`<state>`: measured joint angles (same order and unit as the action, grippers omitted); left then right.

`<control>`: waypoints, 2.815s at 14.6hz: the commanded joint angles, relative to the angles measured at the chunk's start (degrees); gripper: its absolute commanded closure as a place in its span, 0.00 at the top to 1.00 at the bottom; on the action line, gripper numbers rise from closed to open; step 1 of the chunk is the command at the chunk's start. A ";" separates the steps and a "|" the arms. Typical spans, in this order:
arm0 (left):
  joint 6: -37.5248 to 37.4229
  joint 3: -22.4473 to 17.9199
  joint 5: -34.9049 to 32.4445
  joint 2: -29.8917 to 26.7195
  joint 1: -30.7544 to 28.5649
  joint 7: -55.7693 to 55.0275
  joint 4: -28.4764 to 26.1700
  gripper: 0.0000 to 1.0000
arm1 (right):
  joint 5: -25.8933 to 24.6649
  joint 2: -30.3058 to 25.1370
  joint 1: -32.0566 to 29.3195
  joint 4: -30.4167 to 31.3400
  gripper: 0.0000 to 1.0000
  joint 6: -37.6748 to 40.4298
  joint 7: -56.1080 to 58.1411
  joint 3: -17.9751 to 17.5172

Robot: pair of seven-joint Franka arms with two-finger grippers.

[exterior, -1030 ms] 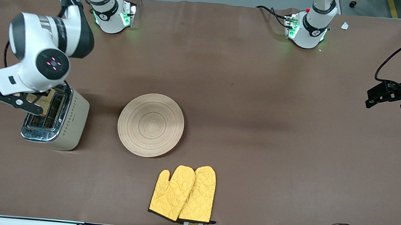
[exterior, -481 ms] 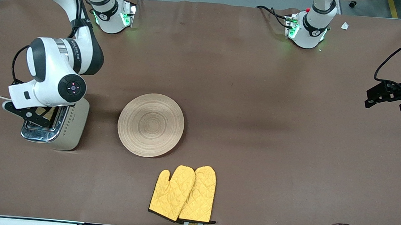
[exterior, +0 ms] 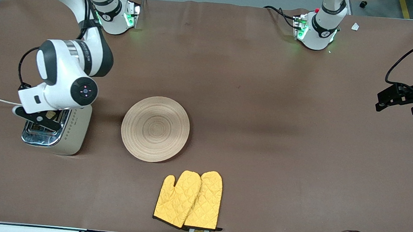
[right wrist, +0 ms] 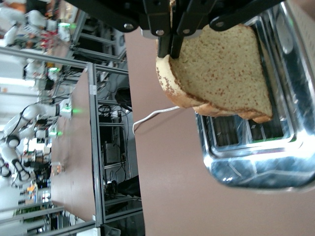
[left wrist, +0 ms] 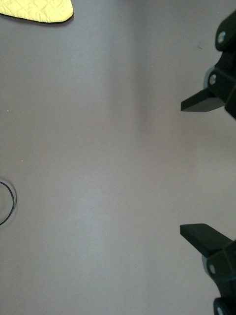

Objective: Move plate and put bread in toaster
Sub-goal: 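Lower the bread into the toaster slot with the right gripper, then open the right gripper to release the bread in the slot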

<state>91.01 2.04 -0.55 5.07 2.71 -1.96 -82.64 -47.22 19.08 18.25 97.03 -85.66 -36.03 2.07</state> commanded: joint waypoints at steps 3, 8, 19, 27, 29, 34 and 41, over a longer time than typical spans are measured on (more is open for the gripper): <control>2.42 -0.02 0.28 -0.41 0.19 0.20 -0.86 1.00 | -0.15 -0.37 1.26 0.18 0.00 2.16 4.22 0.13; 4.70 0.24 -0.16 -0.94 0.37 -0.68 -2.17 1.00 | -0.42 0.34 0.39 0.53 0.00 1.55 7.73 0.30; 4.62 0.33 0.28 -0.76 0.10 0.29 -2.26 1.00 | -2.44 6.92 -1.11 -5.01 0.00 -0.30 8.00 0.65; 4.62 0.24 0.28 -0.76 0.02 0.29 -2.26 1.00 | -1.47 8.86 -3.13 -5.88 0.86 -0.56 7.29 0.57; 4.62 0.24 0.37 -0.76 -0.07 0.29 -2.26 1.00 | -0.95 8.86 -3.31 -6.50 1.00 -0.56 7.29 0.48; 4.62 0.33 0.37 -0.76 0.02 0.29 -2.26 1.00 | 1.86 8.86 -3.65 -8.61 1.00 -0.21 7.56 0.57; 4.62 0.24 0.46 -0.76 -0.07 0.29 -2.26 1.00 | 13.00 3.35 -4.36 -11.16 1.00 1.37 7.73 0.65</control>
<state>95.02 2.16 -0.55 5.10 2.92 -1.96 -84.10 -38.74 26.38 14.41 85.58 -85.37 -28.70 3.18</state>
